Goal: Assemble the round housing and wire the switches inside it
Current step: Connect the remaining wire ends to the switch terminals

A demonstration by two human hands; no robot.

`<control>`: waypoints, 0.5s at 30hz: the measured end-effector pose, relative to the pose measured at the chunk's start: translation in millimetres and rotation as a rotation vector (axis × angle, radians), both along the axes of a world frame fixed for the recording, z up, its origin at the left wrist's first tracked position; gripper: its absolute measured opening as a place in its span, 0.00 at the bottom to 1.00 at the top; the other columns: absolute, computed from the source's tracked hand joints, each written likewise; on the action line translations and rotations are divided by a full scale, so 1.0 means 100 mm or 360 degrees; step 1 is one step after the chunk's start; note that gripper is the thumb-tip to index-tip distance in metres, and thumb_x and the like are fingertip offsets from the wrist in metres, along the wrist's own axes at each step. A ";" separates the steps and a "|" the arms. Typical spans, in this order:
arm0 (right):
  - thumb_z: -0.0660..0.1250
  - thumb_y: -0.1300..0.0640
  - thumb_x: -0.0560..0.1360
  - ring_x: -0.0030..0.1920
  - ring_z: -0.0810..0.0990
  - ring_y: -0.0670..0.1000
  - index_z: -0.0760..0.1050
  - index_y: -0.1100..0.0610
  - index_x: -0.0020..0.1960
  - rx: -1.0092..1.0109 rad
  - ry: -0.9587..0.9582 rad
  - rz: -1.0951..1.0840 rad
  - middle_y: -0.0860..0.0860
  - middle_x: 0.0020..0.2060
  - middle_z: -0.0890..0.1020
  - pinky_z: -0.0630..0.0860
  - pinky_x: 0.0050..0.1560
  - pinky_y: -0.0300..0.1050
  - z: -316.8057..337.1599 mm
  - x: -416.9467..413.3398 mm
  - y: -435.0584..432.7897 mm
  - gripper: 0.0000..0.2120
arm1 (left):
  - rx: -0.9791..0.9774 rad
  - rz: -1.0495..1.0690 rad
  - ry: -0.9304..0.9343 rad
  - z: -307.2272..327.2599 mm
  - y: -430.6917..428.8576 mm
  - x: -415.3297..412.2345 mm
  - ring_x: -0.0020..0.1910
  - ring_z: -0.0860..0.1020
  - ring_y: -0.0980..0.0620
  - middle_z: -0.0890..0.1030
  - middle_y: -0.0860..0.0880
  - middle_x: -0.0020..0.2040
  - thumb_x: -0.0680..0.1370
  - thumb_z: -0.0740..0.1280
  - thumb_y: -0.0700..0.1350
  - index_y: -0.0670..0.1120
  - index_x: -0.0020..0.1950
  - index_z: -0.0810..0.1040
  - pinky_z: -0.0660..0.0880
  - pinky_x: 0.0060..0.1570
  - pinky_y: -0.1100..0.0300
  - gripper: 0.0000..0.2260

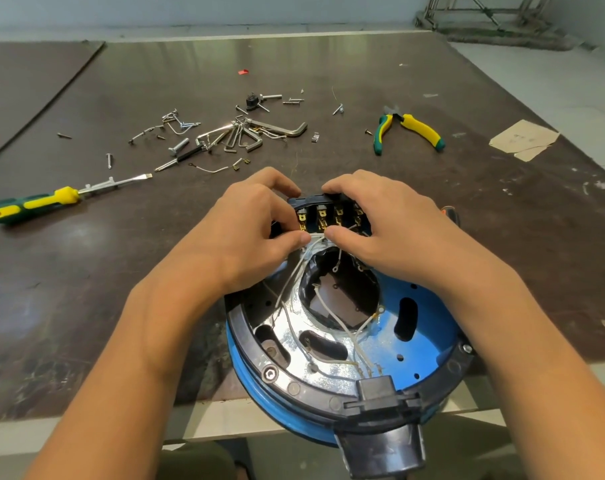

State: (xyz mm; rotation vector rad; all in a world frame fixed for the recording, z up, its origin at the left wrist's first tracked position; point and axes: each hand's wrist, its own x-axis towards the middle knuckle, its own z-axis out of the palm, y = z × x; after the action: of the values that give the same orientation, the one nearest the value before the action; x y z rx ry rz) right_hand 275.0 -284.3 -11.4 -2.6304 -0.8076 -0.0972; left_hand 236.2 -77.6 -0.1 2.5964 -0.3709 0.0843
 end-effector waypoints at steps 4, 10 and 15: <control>0.66 0.41 0.77 0.59 0.75 0.48 0.68 0.44 0.70 -0.0008 -0.0016 0.0016 0.44 0.59 0.76 0.65 0.44 0.44 0.00 0.00 -0.01 0.23 | -0.0015 0.0011 0.0013 0.01 0.00 0.00 0.55 0.75 0.58 0.72 0.59 0.64 0.75 0.72 0.52 0.51 0.39 0.85 0.75 0.50 0.55 0.08; 0.64 0.34 0.75 0.58 0.74 0.48 0.68 0.45 0.69 -0.0019 -0.0039 0.0030 0.44 0.57 0.75 0.64 0.44 0.44 0.00 0.00 -0.01 0.27 | 0.0043 -0.0022 0.0023 0.02 -0.01 0.01 0.52 0.76 0.58 0.72 0.59 0.65 0.75 0.71 0.53 0.51 0.39 0.85 0.75 0.50 0.55 0.09; 0.61 0.36 0.78 0.58 0.74 0.48 0.68 0.45 0.69 -0.0035 -0.0033 -0.0003 0.44 0.57 0.75 0.63 0.46 0.45 0.02 -0.02 0.02 0.24 | 0.0057 -0.0030 0.0024 0.02 -0.01 0.01 0.51 0.77 0.57 0.71 0.60 0.65 0.76 0.71 0.53 0.51 0.38 0.84 0.75 0.51 0.51 0.10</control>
State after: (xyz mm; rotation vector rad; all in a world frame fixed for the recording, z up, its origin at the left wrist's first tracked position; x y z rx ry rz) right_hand 272.5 -282.3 -9.4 -2.6548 -0.8179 -0.1174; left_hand 237.3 -78.8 1.4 2.6267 -0.3943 0.0517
